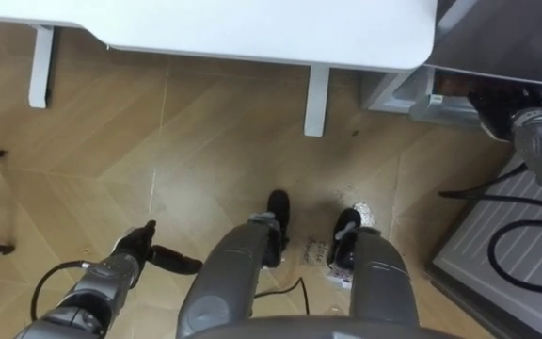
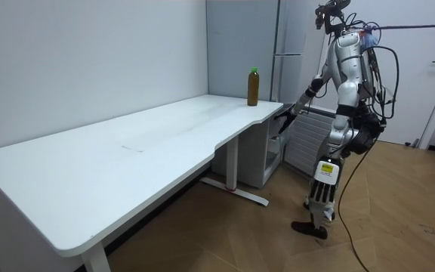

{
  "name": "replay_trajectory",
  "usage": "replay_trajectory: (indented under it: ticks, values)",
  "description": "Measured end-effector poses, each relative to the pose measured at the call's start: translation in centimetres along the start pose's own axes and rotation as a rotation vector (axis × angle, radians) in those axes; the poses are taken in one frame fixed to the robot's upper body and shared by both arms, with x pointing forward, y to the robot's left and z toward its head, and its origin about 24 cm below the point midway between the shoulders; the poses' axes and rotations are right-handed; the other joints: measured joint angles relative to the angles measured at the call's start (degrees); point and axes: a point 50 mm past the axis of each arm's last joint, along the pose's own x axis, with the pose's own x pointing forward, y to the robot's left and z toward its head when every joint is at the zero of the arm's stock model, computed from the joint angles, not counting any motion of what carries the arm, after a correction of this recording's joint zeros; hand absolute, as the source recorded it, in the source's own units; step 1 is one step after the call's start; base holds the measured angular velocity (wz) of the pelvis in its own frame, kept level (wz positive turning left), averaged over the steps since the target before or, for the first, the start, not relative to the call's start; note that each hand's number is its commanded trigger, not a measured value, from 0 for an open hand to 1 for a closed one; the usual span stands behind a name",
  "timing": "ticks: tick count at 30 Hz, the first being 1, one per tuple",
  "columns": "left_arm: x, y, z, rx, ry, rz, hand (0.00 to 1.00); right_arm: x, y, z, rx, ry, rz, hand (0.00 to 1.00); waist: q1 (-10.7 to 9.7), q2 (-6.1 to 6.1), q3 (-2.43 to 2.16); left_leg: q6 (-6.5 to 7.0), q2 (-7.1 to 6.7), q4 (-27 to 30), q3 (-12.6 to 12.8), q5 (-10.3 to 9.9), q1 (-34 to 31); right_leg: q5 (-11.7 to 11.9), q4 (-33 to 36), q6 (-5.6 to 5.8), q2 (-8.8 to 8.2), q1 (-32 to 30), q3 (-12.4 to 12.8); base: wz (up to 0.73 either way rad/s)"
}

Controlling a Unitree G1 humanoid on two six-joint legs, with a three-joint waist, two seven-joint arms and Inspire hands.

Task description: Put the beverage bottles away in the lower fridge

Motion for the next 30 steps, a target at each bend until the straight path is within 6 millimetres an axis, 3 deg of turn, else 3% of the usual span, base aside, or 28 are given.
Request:
replay_trajectory:
  ticks: [4, 9, 14, 21, 25, 28, 30]
  values:
    - [0.0, 0.0, 0.2, 0.011, -0.007, 0.000, 0.00, 0.0, -0.2, 0.0, -0.003, 0.000, 0.000, 0.00, 0.0, 0.07, -0.04, -0.01, 0.18, 0.0, 0.2, 0.0, 0.3, 0.2, -0.2, -0.06, 0.22, 0.4, 0.1, -0.01]
    - [0.0, -0.1, 0.2, 0.016, -0.006, -0.012, 0.00, 0.0, -0.8, 0.0, -0.013, -0.002, 0.010, 0.00, 0.6, 0.81, -0.48, -0.04, 0.82, -0.1, 0.3, 0.0, 0.8, 0.8, -1.6, -0.15, 0.94, 1.5, -0.1, -0.04]
    - [0.0, -0.8, 0.2, 0.016, -0.009, -0.049, 0.00, -0.2, -3.4, 0.2, -0.022, -0.006, -0.020, 0.00, 0.9, 1.55, -0.74, -0.18, 0.88, -1.7, -0.4, 0.0, 4.2, 0.9, -4.2, -0.08, 1.13, 5.9, -1.5, 0.06]
    - [-0.1, -1.0, -0.8, -0.018, 0.013, -0.049, 0.00, -0.6, -6.9, -0.8, -0.028, 0.000, -0.057, 0.00, -0.2, 1.56, -0.87, -0.40, 1.02, -5.6, -1.4, 0.1, 9.9, 1.8, -10.1, 0.58, 2.50, 12.8, -1.9, 0.01]
    - [-0.3, -0.9, -1.6, -0.049, 0.007, -0.040, 0.00, -1.5, -11.0, -2.5, -0.037, 0.018, -0.102, 0.00, -1.0, 1.46, -1.08, -0.84, 1.21, -7.3, -2.0, -0.6, 14.5, 2.9, -15.2, 0.76, 3.73, 19.2, -2.8, 0.01]
    - [-0.4, -0.7, -2.2, -0.087, 0.014, -0.008, 0.00, -2.8, -14.5, -3.9, -0.049, 0.039, -0.152, 0.00, -1.9, 0.88, -1.98, -1.14, 1.77, -8.5, -2.5, -1.2, 17.0, 3.3, -18.2, 0.82, 4.36, 22.7, -3.3, 0.05]
    - [-0.6, -0.9, -2.7, -0.091, 0.014, 0.008, 0.00, -3.8, -16.8, -5.0, -0.076, 0.066, -0.196, 0.00, -2.5, 0.70, -2.28, -1.38, 1.81, -8.6, -2.5, -1.8, 19.1, 3.5, -20.0, 0.84, 4.85, 25.6, -3.3, -0.04]
